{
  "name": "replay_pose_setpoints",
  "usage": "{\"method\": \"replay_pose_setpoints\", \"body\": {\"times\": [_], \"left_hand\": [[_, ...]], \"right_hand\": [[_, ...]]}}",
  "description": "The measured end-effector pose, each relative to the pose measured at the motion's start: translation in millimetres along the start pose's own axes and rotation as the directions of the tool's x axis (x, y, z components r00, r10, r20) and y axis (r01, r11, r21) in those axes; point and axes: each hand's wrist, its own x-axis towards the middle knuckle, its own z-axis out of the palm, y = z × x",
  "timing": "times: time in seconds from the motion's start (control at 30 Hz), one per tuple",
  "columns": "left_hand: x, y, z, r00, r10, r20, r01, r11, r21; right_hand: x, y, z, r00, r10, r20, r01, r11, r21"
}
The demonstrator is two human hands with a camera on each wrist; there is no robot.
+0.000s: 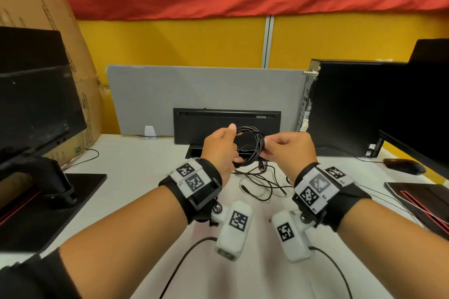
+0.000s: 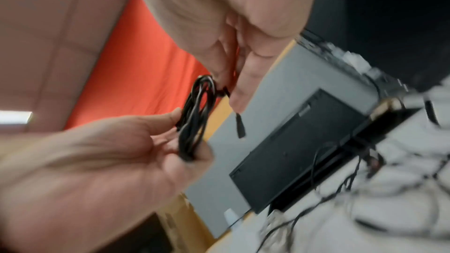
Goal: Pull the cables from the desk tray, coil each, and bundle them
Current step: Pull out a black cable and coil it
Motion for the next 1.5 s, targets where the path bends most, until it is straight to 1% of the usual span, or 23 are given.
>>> {"method": "replay_pose_setpoints", "body": {"times": [0.07,0.13,0.2,0.23,0.27,0.33,0.37,0.4,0.47,0.6,0.67,0.73,0.83,0.93,1.07,1.13,1.27,1.33,1.4,1.43,1.47,1.5], "left_hand": [[-3,-2,2,1.000,-0.019,0.016,0.020,0.998,-0.066],[-3,-4,2,1.000,-0.029,0.013,0.030,0.995,-0.097],[-3,-4,3,0.999,-0.034,-0.001,0.033,0.993,-0.110],[-2,-4,3,0.999,-0.035,-0.009,0.034,0.993,-0.111],[-2,-3,3,0.999,-0.036,-0.017,0.034,0.994,-0.107],[-1,-3,5,0.999,-0.042,-0.028,0.039,0.995,-0.096],[-1,-4,5,0.999,-0.043,-0.028,0.040,0.995,-0.094],[0,-4,5,0.999,-0.043,-0.025,0.041,0.995,-0.093],[1,-6,5,0.999,-0.043,-0.007,0.042,0.994,-0.101],[6,-5,-1,0.995,-0.045,0.091,0.058,0.988,-0.142],[9,-2,-7,0.986,-0.046,0.159,0.069,0.988,-0.139],[12,2,-14,0.971,-0.039,0.237,0.061,0.994,-0.086],[13,9,-23,0.935,-0.027,0.354,0.034,0.999,-0.014],[13,13,-29,0.916,-0.027,0.400,0.009,0.999,0.045],[15,17,-34,0.917,-0.014,0.399,-0.038,0.992,0.123],[17,16,-37,0.923,0.000,0.385,-0.063,0.986,0.153],[21,15,-50,0.945,0.027,0.326,-0.107,0.967,0.231],[24,13,-57,0.951,0.014,0.310,-0.112,0.948,0.300],[25,10,-64,0.955,-0.019,0.295,-0.090,0.932,0.351],[25,9,-66,0.958,-0.030,0.286,-0.078,0.930,0.359],[25,7,-69,0.962,-0.033,0.271,-0.068,0.932,0.356],[25,7,-71,0.968,-0.032,0.249,-0.058,0.936,0.347]], "right_hand": [[-3,2,6,0.995,0.100,0.022,-0.102,0.964,0.246],[-4,1,11,0.984,0.169,0.057,-0.178,0.905,0.386],[-5,-2,14,0.976,0.199,0.083,-0.214,0.850,0.481],[-6,-4,15,0.979,0.187,0.080,-0.202,0.851,0.485],[-7,-4,16,0.987,0.151,0.062,-0.163,0.883,0.439],[-12,-2,18,0.999,0.025,0.026,-0.031,0.961,0.273],[-14,-1,19,1.000,-0.026,0.014,0.022,0.974,0.225],[-15,1,20,0.999,-0.049,0.000,0.048,0.978,0.203],[-13,3,20,0.998,-0.052,-0.023,0.056,0.978,0.203],[-11,0,20,0.999,-0.035,0.006,0.031,0.957,0.289],[-10,-1,19,0.999,-0.021,0.042,0.004,0.933,0.361],[-7,-3,17,0.995,0.001,0.103,-0.048,0.891,0.452],[-4,-4,14,0.976,-0.004,0.219,-0.131,0.792,0.597],[-5,-5,15,0.947,-0.008,0.320,-0.227,0.688,0.689],[-7,-8,21,0.902,-0.026,0.431,-0.342,0.564,0.752],[-8,-10,25,0.879,-0.027,0.475,-0.388,0.539,0.748],[-7,-12,31,0.847,0.012,0.531,-0.465,0.499,0.731],[-5,-12,35,0.828,0.046,0.559,-0.510,0.476,0.716],[-5,-14,41,0.804,0.074,0.590,-0.553,0.456,0.697],[-6,-15,45,0.794,0.080,0.603,-0.566,0.458,0.685],[-6,-16,49,0.789,0.092,0.607,-0.568,0.484,0.665],[-6,-15,53,0.793,0.113,0.599,-0.557,0.534,0.636]]}}
